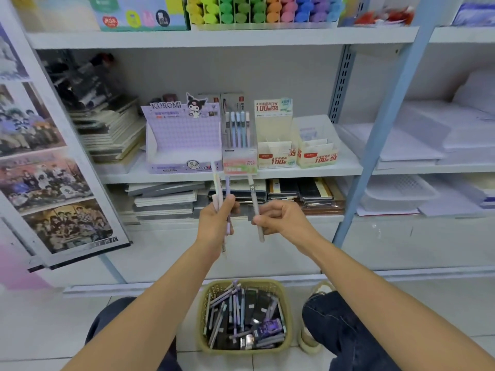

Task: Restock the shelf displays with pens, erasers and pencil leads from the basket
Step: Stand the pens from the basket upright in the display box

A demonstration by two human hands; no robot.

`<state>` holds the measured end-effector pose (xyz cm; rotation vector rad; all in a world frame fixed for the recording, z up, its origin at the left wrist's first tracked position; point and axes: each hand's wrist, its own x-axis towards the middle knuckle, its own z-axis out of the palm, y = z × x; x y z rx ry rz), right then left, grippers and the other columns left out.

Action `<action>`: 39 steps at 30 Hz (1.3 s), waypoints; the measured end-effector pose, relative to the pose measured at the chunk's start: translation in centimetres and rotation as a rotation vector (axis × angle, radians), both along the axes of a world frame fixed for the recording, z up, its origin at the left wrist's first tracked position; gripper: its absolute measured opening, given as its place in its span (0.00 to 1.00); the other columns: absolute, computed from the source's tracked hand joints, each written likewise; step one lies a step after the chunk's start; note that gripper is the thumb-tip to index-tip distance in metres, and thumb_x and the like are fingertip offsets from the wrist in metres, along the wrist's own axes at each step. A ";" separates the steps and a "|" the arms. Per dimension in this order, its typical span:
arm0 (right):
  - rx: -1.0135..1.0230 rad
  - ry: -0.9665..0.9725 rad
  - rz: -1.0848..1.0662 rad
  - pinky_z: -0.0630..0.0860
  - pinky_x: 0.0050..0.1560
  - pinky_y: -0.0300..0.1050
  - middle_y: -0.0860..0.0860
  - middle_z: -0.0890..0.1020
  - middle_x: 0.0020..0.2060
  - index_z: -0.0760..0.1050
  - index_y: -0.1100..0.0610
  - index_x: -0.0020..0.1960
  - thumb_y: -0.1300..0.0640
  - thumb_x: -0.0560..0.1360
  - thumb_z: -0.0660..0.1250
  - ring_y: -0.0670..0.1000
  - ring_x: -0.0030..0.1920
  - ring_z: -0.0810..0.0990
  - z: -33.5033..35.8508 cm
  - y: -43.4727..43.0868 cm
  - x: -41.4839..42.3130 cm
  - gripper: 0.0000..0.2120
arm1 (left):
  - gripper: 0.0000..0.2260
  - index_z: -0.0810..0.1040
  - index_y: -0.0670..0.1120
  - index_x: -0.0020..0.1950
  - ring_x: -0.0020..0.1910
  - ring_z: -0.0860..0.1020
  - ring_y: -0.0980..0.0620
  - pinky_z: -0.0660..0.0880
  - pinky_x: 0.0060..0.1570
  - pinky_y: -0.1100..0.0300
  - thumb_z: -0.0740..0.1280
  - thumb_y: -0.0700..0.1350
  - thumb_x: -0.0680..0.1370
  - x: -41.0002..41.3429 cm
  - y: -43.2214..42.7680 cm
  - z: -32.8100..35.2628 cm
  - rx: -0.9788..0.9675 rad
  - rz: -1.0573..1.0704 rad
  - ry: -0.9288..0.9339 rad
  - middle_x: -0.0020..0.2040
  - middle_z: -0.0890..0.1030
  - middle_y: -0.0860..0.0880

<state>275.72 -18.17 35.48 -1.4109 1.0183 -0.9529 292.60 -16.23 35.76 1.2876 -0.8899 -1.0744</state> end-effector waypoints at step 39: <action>-0.441 0.011 -0.380 0.82 0.36 0.41 0.56 0.83 0.41 0.78 0.59 0.47 0.64 0.76 0.68 0.51 0.39 0.85 11.7 -20.0 5.3 0.02 | 0.13 0.83 0.42 0.50 0.23 0.71 0.53 0.75 0.33 0.63 0.64 0.49 0.80 8.1 -12.4 8.1 -0.202 -0.107 -0.115 0.25 0.72 0.48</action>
